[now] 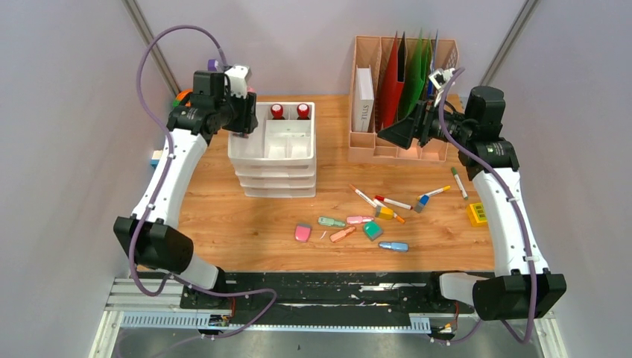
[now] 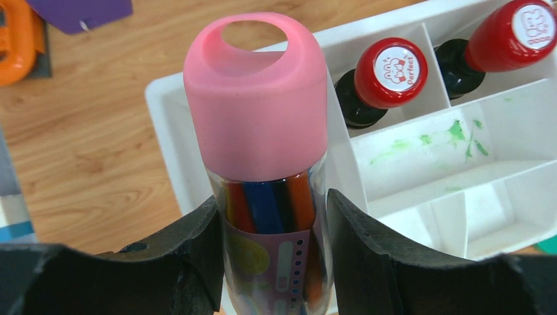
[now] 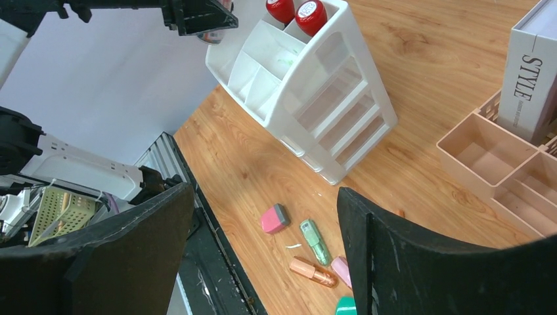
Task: Organize the desk
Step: Place the stationery in the storage box.
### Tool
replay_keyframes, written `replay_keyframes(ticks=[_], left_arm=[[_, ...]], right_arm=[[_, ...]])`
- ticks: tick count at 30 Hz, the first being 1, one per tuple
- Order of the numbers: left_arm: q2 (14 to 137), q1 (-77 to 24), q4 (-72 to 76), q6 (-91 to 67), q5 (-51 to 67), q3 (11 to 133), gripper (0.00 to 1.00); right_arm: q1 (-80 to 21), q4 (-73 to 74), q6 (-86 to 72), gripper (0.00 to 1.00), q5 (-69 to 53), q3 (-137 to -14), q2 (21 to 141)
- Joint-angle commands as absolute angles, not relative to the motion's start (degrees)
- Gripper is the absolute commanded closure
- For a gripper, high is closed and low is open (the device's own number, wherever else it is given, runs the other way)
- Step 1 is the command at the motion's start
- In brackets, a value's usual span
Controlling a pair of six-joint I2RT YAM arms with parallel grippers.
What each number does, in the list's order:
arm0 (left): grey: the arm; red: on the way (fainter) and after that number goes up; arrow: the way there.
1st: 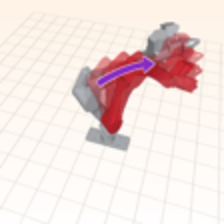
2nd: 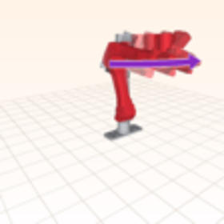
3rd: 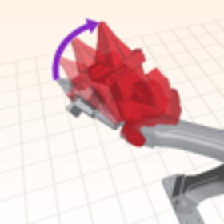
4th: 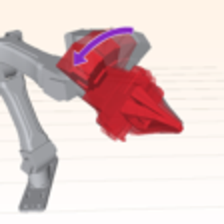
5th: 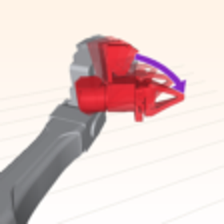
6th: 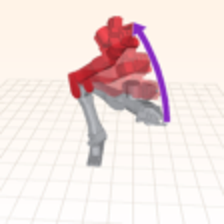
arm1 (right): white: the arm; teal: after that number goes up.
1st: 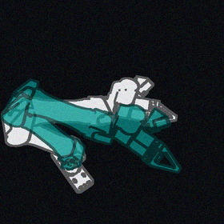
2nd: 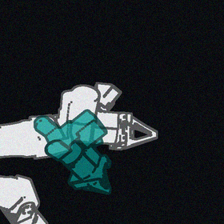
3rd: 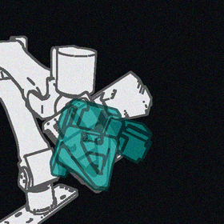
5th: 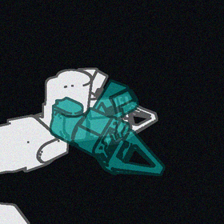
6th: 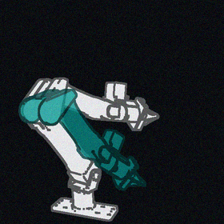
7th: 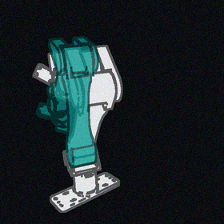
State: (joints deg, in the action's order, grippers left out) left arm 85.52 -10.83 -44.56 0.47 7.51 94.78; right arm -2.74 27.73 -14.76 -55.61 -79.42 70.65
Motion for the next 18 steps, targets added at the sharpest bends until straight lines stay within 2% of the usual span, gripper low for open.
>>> replay_keyframes(ticks=[1,6,12,18], left_arm=[[87.24,-10.59,-44.58,-5.73,9.27,98.4,0.93],[90.71,-10.55,-47.73,-7.18,9.06,100.95,0.83],[92.64,-10.62,-48.97,-8.13,11.97,101.22,0.57],[92.59,-10.6,-49.8,-7.66,10.3,100.99,0.38]], right_arm=[[-2.07,25.24,-15.39,0.19,-56.5,-78.59,68.53],[-1.85,25.14,-15.46,0.18,-56.81,-78.25,68.05],[-1.68,24.88,-15.74,0.18,-57.3,-77.93,67.9],[-1.43,24.87,-15.73,0.18,-57.37,-77.47,67.16]])
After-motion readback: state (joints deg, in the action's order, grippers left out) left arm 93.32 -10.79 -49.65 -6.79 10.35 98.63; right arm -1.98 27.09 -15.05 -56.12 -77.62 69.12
